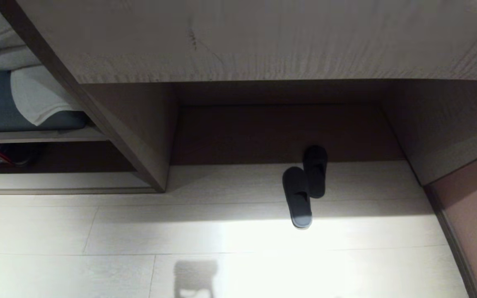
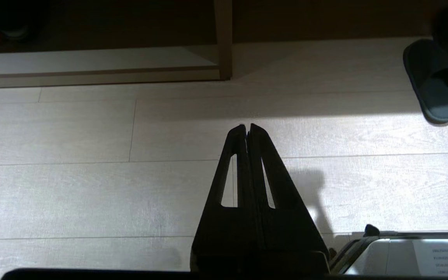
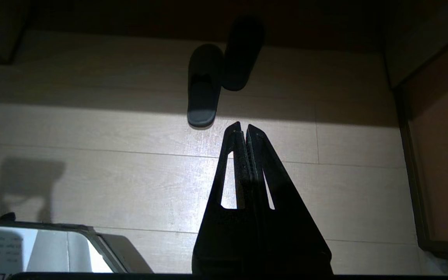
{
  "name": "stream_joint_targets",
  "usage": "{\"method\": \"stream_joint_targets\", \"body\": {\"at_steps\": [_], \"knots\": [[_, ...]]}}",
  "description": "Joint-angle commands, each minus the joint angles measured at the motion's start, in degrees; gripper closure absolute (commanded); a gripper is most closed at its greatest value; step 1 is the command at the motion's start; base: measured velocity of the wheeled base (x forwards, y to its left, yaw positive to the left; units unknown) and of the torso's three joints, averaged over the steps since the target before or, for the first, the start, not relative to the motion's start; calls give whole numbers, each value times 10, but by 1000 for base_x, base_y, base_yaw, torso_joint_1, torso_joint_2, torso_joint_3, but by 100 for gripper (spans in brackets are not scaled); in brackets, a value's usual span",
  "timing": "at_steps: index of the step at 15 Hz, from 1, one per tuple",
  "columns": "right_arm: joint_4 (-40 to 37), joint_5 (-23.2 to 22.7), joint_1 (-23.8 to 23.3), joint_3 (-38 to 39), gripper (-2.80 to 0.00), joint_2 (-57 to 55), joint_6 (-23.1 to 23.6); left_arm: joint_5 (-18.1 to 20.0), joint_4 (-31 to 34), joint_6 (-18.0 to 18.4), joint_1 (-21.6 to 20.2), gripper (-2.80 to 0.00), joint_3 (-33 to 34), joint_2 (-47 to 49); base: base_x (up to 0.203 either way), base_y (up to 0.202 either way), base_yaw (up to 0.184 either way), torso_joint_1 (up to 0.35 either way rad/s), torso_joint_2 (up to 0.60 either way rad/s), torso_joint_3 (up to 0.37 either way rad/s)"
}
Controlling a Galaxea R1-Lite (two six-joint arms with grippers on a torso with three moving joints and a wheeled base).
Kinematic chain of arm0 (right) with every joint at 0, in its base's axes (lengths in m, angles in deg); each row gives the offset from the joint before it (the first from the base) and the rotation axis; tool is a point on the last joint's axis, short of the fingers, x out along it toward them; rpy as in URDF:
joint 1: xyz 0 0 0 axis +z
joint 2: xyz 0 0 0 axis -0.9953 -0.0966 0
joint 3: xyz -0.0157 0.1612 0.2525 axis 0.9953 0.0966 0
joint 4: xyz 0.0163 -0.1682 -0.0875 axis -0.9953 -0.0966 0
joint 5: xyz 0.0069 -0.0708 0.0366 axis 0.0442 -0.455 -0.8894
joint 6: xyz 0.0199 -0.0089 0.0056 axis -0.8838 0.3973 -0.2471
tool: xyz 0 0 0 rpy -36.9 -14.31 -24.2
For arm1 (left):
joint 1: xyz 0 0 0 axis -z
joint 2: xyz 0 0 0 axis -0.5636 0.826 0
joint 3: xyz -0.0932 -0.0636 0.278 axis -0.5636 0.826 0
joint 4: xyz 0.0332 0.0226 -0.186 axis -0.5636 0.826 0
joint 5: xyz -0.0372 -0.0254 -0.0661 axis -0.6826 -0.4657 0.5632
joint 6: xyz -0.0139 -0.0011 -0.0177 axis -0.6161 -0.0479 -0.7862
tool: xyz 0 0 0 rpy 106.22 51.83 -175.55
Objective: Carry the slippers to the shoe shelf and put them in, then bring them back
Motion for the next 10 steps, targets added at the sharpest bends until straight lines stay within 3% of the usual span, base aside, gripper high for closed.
{"method": "stream_joint_targets", "body": {"at_steps": [1, 10], "knots": [[0, 0, 0, 0, 0, 0, 0, 0, 0, -1, 0, 0, 0, 0, 0, 0, 0, -7, -7, 203], [0, 0, 0, 0, 0, 0, 0, -1, 0, -2, 0, 0, 0, 0, 0, 0, 0, 1, 3, 199]]}}
